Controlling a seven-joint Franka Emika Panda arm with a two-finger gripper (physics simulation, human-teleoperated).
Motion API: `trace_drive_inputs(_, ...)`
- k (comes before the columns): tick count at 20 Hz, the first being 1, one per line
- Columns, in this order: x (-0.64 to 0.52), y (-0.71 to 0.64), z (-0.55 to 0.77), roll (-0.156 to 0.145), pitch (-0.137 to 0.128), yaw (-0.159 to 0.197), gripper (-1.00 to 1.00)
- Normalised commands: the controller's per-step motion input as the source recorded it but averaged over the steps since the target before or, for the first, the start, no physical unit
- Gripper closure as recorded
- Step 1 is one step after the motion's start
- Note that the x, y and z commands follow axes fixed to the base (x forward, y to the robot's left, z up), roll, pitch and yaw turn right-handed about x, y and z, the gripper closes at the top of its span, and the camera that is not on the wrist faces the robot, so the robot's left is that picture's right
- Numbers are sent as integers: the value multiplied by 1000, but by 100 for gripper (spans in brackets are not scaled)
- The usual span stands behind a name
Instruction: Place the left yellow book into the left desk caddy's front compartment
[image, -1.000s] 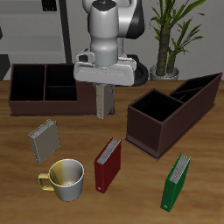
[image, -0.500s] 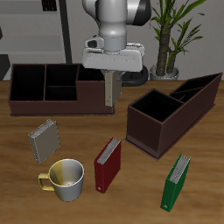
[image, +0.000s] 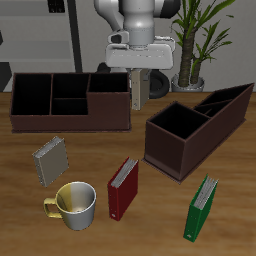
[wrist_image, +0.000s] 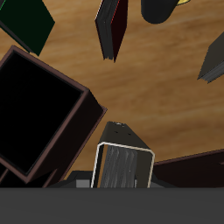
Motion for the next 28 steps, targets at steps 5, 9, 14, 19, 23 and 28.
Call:
trace_drive_inputs(5,-176,287,40,36,-20,11,100)
trace_drive_inputs(9,-140,235,-21,33,5,-10,100)
trace_drive_inputs(14,-117,111,-73,-41,9,-42,100)
trace_drive_inputs(19,-170,313,-110,26,29,-21,100)
trace_drive_inputs(23,-200,257,12,43,-4,-14,100)
trace_drive_inputs(28,-185,216,-15,27,-5,-1,100)
